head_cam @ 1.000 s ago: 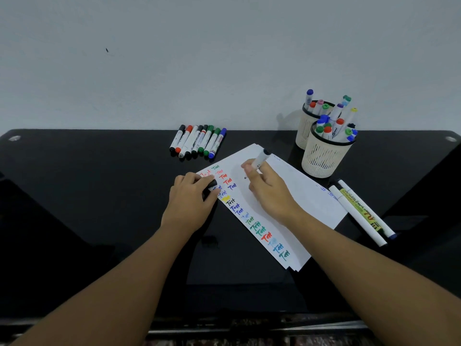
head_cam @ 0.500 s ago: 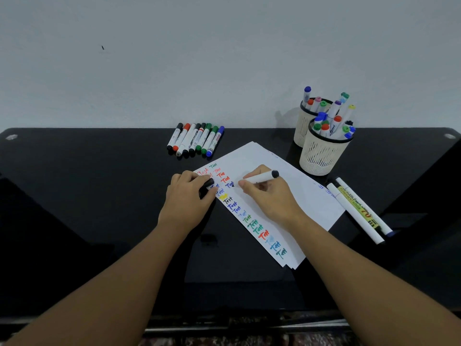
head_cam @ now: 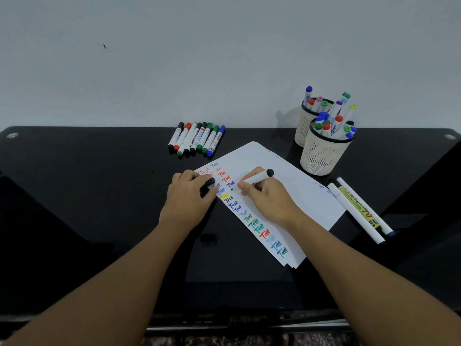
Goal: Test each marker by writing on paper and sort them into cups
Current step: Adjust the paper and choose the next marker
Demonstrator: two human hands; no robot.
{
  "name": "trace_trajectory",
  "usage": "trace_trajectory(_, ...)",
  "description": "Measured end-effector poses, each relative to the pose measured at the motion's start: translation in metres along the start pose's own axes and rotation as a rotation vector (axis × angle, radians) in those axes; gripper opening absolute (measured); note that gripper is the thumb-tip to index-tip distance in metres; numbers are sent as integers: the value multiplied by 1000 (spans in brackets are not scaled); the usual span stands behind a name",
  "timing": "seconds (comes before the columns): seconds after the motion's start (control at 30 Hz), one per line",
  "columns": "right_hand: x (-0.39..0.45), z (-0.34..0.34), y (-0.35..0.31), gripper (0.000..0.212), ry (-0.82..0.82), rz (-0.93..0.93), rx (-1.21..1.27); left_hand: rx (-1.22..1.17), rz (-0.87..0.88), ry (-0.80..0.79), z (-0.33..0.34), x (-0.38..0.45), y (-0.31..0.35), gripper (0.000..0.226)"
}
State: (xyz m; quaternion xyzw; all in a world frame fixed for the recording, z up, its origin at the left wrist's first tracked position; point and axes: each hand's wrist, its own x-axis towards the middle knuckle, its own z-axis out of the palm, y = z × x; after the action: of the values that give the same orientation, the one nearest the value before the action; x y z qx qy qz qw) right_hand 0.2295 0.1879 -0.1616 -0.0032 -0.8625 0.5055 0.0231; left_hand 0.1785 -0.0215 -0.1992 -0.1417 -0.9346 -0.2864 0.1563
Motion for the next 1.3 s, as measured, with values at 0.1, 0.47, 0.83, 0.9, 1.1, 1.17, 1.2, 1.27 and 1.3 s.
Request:
trace_trajectory(0.1,-1,0,-1,16,22,-4,-41,5,-3,-7,-1,0,0,37)
trace_trajectory(0.47,-6,-3,-5,25,50,57,23,-3,-16,-24,-2,0,1,40)
trace_trajectory(0.83,-5,-3,-6,16,50,13,-37,-8,-22,-10,1,1,-2,40)
trace_trajectory(0.9,-5,-3,-6,18,43,19,-52,-10,-21,-7,1,1,-2,40)
trace_trajectory(1.1,-4,-3,-6,21,76,36,-41,-15,-11,1,1,0,-2,40)
trace_trajectory(1.17,-4,-3,-6,18,67,30,-50,-17,-10,2,1,1,-2,40)
trace_trajectory(1.2,-5,-3,-7,18,61,30,-54,-18,-13,2,1,1,-2,40)
trace_trajectory(1.27,-5,-3,-8,24,65,42,-61,-16,-21,-7,1,1,-2,41)
trace_trajectory(1.3,-5,-3,-7,29,71,56,-59,-16,-23,-11,0,1,-2,41)
